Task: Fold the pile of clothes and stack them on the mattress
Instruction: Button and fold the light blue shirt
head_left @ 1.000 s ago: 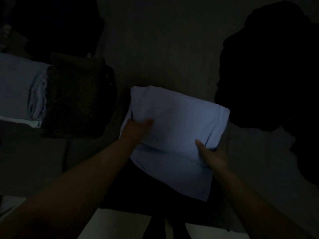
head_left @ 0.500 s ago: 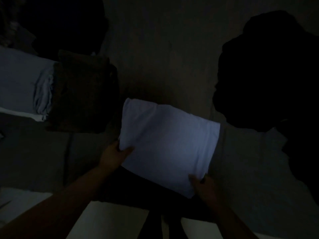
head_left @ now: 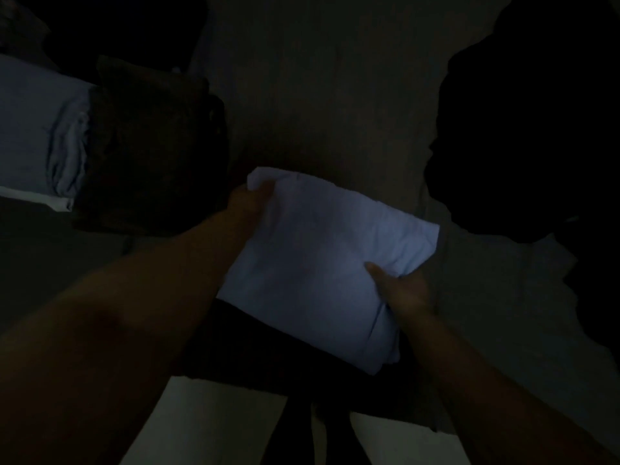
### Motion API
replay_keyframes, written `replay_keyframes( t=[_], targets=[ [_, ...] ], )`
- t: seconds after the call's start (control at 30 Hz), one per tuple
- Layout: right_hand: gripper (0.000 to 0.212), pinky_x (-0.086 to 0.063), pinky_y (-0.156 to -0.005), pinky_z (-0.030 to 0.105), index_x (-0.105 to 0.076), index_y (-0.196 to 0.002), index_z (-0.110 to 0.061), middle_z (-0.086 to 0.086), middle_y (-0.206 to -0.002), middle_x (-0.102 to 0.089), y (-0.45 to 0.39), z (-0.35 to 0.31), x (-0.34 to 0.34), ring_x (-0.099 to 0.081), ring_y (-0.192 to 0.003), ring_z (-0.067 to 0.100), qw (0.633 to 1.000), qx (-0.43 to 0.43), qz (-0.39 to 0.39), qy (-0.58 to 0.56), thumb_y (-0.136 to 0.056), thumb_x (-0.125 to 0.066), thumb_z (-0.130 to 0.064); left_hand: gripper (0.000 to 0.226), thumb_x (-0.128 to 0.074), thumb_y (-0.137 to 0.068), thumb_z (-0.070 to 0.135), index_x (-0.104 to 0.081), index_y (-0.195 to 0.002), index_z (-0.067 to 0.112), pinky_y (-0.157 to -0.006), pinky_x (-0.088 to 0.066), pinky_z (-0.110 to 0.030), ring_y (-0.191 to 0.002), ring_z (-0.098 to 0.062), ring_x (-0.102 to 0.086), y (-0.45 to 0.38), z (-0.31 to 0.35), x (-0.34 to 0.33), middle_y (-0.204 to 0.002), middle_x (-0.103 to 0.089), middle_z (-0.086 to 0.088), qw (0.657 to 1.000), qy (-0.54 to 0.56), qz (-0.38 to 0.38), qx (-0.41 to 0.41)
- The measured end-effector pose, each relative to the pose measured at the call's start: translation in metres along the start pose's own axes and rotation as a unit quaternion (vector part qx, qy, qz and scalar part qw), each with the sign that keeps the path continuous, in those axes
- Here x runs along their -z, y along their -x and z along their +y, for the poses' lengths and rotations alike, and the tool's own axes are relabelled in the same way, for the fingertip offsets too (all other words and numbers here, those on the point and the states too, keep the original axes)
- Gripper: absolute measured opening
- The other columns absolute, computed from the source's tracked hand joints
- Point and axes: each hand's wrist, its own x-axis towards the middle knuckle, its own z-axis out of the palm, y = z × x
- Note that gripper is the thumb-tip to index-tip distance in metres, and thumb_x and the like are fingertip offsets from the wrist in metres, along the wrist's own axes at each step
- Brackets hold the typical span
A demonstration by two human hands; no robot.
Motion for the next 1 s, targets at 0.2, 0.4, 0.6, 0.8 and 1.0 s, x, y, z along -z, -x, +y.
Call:
replay_keyframes(
  t=[0.2, 0.4, 0.6, 0.8, 1.0],
  targets=[
    [0.051, -0.04, -0.096, 0.028, -0.056, -0.126, -0.005, 0.012, -0.128, -0.058, -0.005, -0.001, 0.029, -0.054, -0.103, 0.019, 1.0, -0.003, 0.02, -0.01, -0.087, -0.064, -0.037, 0.071, -0.045, -0.087, 0.064, -0.046, -0.137, 0.013, -0.101, -0.041, -0.04, -0.122, -0.025, -0.046, -0.021, -0.042, 0.029, -0.137, -0.048, -0.005, 0.98, 0.177, 0.057, 0.073],
    [0.095, -0.038, -0.107, 0.04, -0.038, -0.142, -0.014, 0.0, -0.135, -0.05, 0.016, 0.013, 0.021, -0.05, -0.118, 0.023, 0.982, -0.111, -0.152, 0.008, -0.063, -0.082, -0.045, 0.1, -0.074, -0.057, 0.064, -0.042, -0.139, 0.016, -0.095, -0.039, -0.027, -0.116, -0.017, -0.052, 0.065, -0.053, 0.021, -0.132, -0.051, 0.001, 0.996, -0.014, -0.046, 0.081],
    [0.051, -0.044, -0.094, 0.029, -0.056, -0.124, -0.009, 0.003, -0.119, -0.061, 0.02, 0.002, 0.007, -0.058, -0.101, 0.019, 0.995, 0.029, -0.09, 0.036, -0.079, -0.075, -0.023, 0.037, -0.067, -0.086, 0.018, -0.051, -0.119, 0.021, -0.059, -0.044, -0.005, -0.082, -0.005, -0.055, 0.105, -0.08, 0.016, -0.112, -0.059, 0.001, 0.998, 0.059, -0.002, 0.031],
    [0.034, -0.04, -0.078, 0.016, -0.058, -0.12, 0.001, 0.006, -0.109, -0.062, -0.01, -0.073, -0.01, -0.06, -0.106, 0.026, 0.917, 0.301, -0.09, 0.246, -0.087, -0.063, -0.006, 0.039, -0.062, -0.087, 0.031, -0.055, -0.123, 0.018, -0.09, -0.047, -0.035, -0.105, -0.02, -0.06, 0.127, -0.108, -0.019, -0.127, -0.06, -0.007, 0.921, 0.371, -0.024, 0.117],
    [0.082, -0.025, -0.109, 0.04, -0.017, -0.15, -0.018, 0.014, -0.145, -0.039, -0.034, -0.165, -0.054, -0.035, -0.133, 0.031, 0.782, 0.409, 0.029, 0.469, -0.083, -0.064, -0.022, 0.044, -0.059, -0.087, 0.039, -0.059, -0.12, 0.01, -0.097, -0.047, -0.04, -0.106, -0.028, -0.058, 0.13, -0.092, -0.076, -0.117, -0.063, -0.013, 0.785, 0.576, -0.121, 0.194]
  ],
)
